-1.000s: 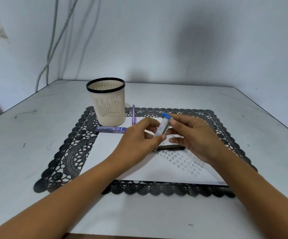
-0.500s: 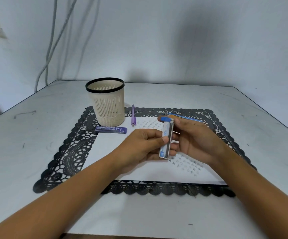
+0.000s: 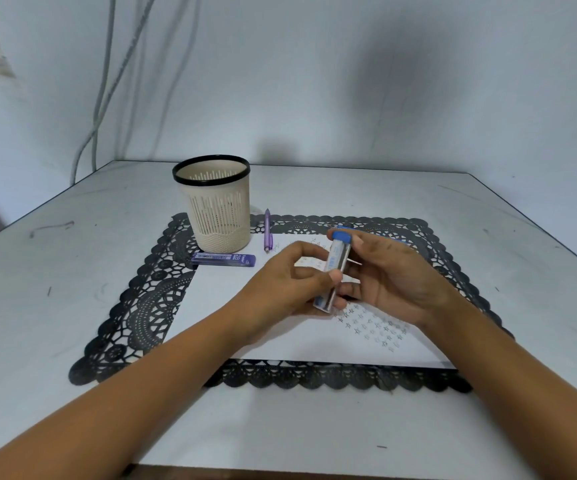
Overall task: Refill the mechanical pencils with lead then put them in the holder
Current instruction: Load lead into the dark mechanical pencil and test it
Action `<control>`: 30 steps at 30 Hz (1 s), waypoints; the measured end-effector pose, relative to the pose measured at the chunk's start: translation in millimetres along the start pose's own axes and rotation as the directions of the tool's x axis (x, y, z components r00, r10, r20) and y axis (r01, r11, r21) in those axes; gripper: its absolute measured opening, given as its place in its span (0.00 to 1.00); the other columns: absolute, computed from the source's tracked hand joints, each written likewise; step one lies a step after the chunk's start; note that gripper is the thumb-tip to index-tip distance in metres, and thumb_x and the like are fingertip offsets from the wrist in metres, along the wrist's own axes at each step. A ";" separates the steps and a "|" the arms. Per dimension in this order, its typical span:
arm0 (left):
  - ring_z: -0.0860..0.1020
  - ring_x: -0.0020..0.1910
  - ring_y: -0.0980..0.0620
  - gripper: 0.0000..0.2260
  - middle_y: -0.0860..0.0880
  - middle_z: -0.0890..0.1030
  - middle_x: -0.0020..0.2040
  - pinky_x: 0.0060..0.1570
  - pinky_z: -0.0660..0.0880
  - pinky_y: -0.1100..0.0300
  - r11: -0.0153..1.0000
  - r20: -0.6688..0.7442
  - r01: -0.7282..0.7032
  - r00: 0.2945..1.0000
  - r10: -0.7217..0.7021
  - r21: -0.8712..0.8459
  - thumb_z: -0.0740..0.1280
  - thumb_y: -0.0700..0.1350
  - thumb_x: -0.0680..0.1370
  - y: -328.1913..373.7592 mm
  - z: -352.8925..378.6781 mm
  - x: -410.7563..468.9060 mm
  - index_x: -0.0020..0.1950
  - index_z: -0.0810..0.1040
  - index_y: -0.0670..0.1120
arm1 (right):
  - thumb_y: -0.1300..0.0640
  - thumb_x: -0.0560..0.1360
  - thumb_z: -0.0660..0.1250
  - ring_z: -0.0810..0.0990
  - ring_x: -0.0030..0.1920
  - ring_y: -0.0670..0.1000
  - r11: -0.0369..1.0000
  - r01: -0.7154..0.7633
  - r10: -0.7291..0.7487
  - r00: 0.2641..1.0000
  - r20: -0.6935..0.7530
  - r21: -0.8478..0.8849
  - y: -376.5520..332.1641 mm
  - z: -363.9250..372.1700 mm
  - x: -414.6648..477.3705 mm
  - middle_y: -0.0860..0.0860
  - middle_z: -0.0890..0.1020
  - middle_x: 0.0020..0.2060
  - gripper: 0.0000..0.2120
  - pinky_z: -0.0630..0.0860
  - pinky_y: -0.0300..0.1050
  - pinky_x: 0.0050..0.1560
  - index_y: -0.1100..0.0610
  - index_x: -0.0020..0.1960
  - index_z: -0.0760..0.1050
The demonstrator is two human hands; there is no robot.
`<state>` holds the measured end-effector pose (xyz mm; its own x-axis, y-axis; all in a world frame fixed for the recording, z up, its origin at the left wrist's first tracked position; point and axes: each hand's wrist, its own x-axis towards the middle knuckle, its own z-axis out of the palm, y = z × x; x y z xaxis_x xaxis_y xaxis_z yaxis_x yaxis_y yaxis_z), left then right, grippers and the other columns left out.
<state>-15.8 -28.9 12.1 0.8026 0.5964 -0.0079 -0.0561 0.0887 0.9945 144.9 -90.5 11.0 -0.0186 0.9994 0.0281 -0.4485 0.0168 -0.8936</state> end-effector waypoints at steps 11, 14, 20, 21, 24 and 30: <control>0.78 0.49 0.56 0.09 0.53 0.77 0.51 0.49 0.75 0.62 0.678 -0.112 -0.112 0.954 0.278 0.727 0.68 0.47 0.75 9.8 -22.8 8.5 0.54 0.77 0.50 | 0.57 0.75 0.65 0.79 0.38 0.41 0.560 0.014 -0.336 0.918 -0.211 -0.828 -8.2 8.1 -8.8 0.45 0.82 0.39 0.08 0.75 0.33 0.39 0.44 0.49 0.77; 0.76 0.49 0.56 0.11 0.54 0.76 0.49 0.53 0.73 0.62 0.584 -0.066 -0.102 0.964 0.259 0.805 0.67 0.46 0.75 16.5 -29.9 10.3 0.57 0.78 0.47 | 0.55 0.75 0.65 0.77 0.38 0.38 0.319 -0.059 -0.404 0.894 -0.192 -0.946 -6.2 2.5 -7.6 0.41 0.79 0.38 0.06 0.70 0.25 0.38 0.48 0.50 0.78; 0.74 0.49 0.54 0.13 0.51 0.75 0.51 0.49 0.70 0.64 0.339 -0.014 -0.063 0.976 0.218 0.939 0.65 0.45 0.76 26.3 -51.0 2.3 0.60 0.76 0.47 | 0.54 0.76 0.65 0.76 0.40 0.38 0.189 -0.160 -0.403 0.887 -0.225 -0.969 -6.1 -5.7 -5.9 0.45 0.80 0.41 0.05 0.68 0.30 0.41 0.50 0.50 0.79; 0.74 0.50 0.54 0.13 0.51 0.76 0.52 0.50 0.71 0.63 0.331 -0.030 -0.039 0.979 0.201 0.943 0.65 0.45 0.76 26.2 -56.9 -1.5 0.60 0.75 0.48 | 0.53 0.76 0.65 0.76 0.40 0.38 0.174 -0.168 -0.396 0.890 -0.225 -0.970 -5.6 -7.1 -5.2 0.45 0.81 0.42 0.05 0.68 0.31 0.41 0.50 0.50 0.79; 0.75 0.49 0.53 0.11 0.50 0.77 0.52 0.51 0.73 0.60 0.306 -0.089 0.035 0.982 0.164 0.952 0.65 0.44 0.76 23.0 -75.1 -11.4 0.57 0.75 0.48 | 0.52 0.75 0.65 0.77 0.42 0.39 0.159 -0.192 -0.371 0.897 -0.239 -0.968 -3.6 -12.2 -4.1 0.45 0.81 0.42 0.05 0.70 0.35 0.43 0.49 0.50 0.78; 0.73 0.47 0.55 0.09 0.51 0.77 0.51 0.42 0.69 0.65 0.241 -0.164 0.130 0.978 0.128 0.962 0.65 0.44 0.75 14.6 -104.7 -22.4 0.55 0.76 0.49 | 0.52 0.75 0.65 0.77 0.42 0.41 0.131 -0.221 -0.355 0.900 -0.253 -0.967 -3.3 -18.3 -3.3 0.44 0.80 0.41 0.04 0.72 0.39 0.45 0.48 0.49 0.78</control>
<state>-96.7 42.6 15.9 0.6802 0.7259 0.1025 0.6619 -0.6682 0.3397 162.8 -93.3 5.8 0.3689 0.9009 0.2288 0.8092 -0.1902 -0.5559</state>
